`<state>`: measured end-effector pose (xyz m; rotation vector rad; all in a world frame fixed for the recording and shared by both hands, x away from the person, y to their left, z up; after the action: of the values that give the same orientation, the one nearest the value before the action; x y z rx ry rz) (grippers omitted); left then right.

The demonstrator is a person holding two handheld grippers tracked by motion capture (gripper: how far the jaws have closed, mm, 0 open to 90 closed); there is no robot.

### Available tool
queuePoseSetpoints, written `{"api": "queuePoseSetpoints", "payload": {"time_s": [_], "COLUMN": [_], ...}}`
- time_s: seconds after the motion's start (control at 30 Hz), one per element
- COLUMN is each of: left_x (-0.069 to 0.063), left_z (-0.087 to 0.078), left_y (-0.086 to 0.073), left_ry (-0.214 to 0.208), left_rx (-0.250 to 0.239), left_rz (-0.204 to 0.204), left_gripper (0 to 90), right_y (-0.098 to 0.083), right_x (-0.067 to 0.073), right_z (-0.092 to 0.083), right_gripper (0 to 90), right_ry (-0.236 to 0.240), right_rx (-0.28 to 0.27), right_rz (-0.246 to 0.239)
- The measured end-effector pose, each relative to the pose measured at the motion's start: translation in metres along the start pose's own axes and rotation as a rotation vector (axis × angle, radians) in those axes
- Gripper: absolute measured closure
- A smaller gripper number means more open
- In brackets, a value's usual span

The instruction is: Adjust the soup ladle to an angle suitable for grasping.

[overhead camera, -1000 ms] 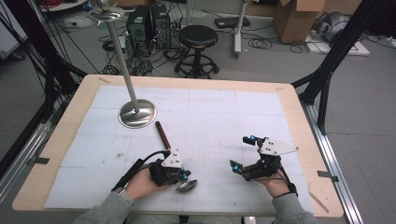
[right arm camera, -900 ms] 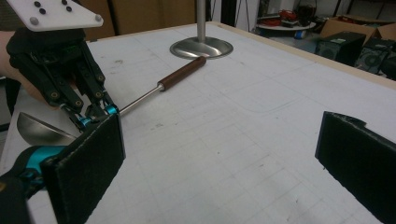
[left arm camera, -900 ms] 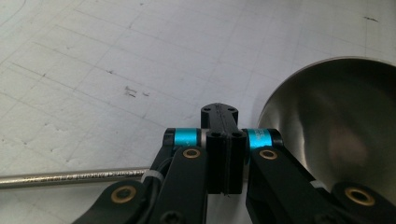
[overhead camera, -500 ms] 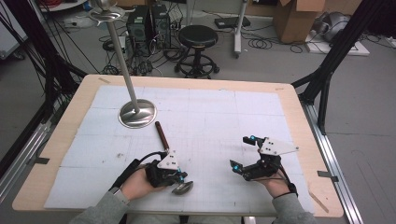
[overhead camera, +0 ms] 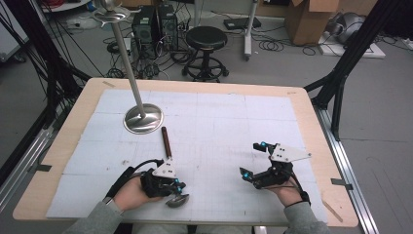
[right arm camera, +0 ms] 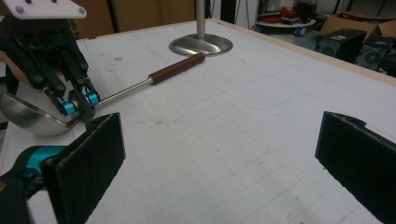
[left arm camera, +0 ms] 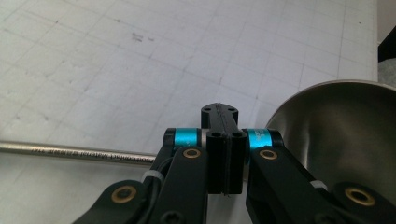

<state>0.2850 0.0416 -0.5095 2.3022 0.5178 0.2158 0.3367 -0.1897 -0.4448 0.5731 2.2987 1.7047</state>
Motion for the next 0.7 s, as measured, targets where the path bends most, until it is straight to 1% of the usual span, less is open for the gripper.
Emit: {"api": "queuePoseSetpoints", "payload": {"time_s": [0.03,0.07,0.13,0.33,0.37,0.5,0.6,0.7], "left_x": [0.001,0.001,0.003,0.005,0.006,0.007,0.01,0.012], "left_z": [-0.002,-0.003,-0.007,-0.016,-0.017,-0.026,-0.034,-0.038], "left_y": [-0.002,-0.003,-0.007,-0.015,-0.017,-0.026,-0.033,-0.037], "left_ry": [-0.009,-0.016,-0.024,-0.021,-0.022,-0.025,-0.026,-0.03], "left_rx": [0.002,0.002,0.002,0.008,0.009,0.01,0.009,0.008], "left_rz": [-0.007,-0.023,-0.03,-0.039,-0.046,-0.04,-0.05,-0.049], "left_gripper": [89.8,89.8,89.8,89.8,89.8,89.8,89.8,89.8], "right_y": [0.0,0.0,0.0,0.0,0.0,0.001,0.0,0.0], "right_x": [0.0,0.0,0.0,0.0,0.0,0.001,0.0,0.001], "right_z": [0.0,0.0,0.0,0.0,0.0,0.0,0.0,0.0], "right_gripper": [0.4,0.4,0.4,0.4,0.5,0.4,0.4,0.4], "right_ry": [-0.001,-0.001,-0.002,-0.001,-0.001,-0.001,0.0,0.002], "right_rx": [0.0,0.0,-0.002,-0.001,-0.001,-0.002,-0.002,0.0], "right_rz": [-0.001,0.0,0.001,0.002,0.002,0.0,0.001,0.0]}}
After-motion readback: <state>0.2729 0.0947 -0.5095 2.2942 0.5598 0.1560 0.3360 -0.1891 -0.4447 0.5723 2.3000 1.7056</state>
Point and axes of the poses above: each handheld gripper's, and its own axes: z roughly forward along the jaws, y roughly out of its top, x roughly to its left, the point moved 10 cm from there along z, roughly forward along the jaws, and after that the axes turned 7 degrees about y, right-handed, at the moved point
